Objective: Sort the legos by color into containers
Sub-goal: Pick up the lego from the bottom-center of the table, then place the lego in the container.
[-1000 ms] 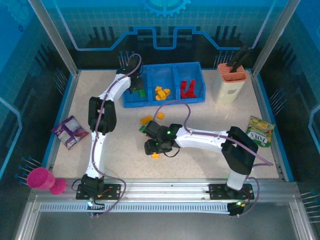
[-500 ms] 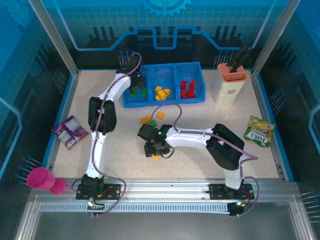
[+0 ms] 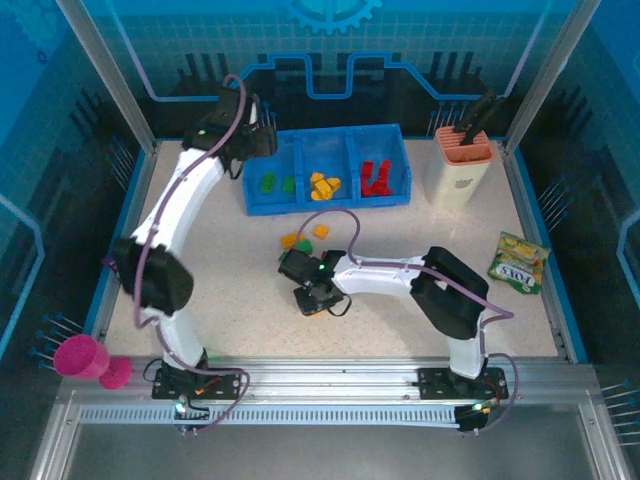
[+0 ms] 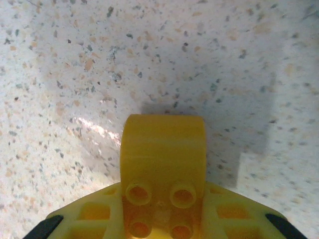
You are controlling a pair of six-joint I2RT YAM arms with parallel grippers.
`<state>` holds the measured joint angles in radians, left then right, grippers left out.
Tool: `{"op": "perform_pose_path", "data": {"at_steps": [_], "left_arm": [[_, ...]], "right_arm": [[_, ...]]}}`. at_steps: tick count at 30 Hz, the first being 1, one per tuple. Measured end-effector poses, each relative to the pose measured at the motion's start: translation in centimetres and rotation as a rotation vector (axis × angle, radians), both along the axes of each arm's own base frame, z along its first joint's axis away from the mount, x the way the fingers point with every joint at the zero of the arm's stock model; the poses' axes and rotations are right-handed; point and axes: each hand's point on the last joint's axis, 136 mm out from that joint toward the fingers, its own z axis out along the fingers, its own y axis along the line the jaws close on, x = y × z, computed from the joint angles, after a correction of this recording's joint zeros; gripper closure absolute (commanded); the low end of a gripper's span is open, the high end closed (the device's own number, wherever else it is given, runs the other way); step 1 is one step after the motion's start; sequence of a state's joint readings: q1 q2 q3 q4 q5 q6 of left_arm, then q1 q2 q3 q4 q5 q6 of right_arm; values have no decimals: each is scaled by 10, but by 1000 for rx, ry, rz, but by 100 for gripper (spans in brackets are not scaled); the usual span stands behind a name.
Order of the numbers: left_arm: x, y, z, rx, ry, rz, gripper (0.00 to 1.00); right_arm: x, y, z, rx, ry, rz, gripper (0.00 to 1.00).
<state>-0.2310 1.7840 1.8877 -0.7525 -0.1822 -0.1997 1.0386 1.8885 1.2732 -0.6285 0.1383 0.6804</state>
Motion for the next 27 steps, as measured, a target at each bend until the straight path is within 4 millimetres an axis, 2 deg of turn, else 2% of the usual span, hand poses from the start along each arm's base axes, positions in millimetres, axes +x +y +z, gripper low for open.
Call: {"op": "perform_pose_path", "data": {"at_steps": [2, 5, 6, 8, 10, 13, 16, 18, 20, 23, 27], "left_arm": [[-30, 7, 7, -1, -5, -1, 39], [-71, 16, -1, 8, 18, -6, 38], [-82, 18, -6, 13, 30, -12, 38], [-105, 22, -16, 17, 56, -24, 38], [-124, 25, -22, 15, 80, -31, 38], [-146, 25, -22, 0, 87, -47, 37], [-165, 13, -23, -14, 82, -95, 37], [-177, -1, -30, -12, 99, -149, 37], [-190, -20, -44, -2, 135, -218, 36], [-207, -40, -70, 32, 207, -302, 36], [-216, -51, -89, 59, 258, -352, 35]], "right_arm": [[10, -13, 26, 5, -44, 54, 78], [41, -39, 78, 54, -140, 86, 77], [55, -47, 95, 72, -178, 82, 77], [99, -69, 138, 106, -290, 61, 77], [139, -82, 170, 116, -400, 52, 77], [188, -84, 198, 103, -519, 84, 77], [234, -69, 197, 99, -567, 125, 78], [262, -61, 183, 96, -566, 144, 78], [289, -56, 160, 88, -548, 158, 78], [317, -53, 130, 76, -516, 173, 78], [336, -52, 102, 65, -481, 193, 77]]}}
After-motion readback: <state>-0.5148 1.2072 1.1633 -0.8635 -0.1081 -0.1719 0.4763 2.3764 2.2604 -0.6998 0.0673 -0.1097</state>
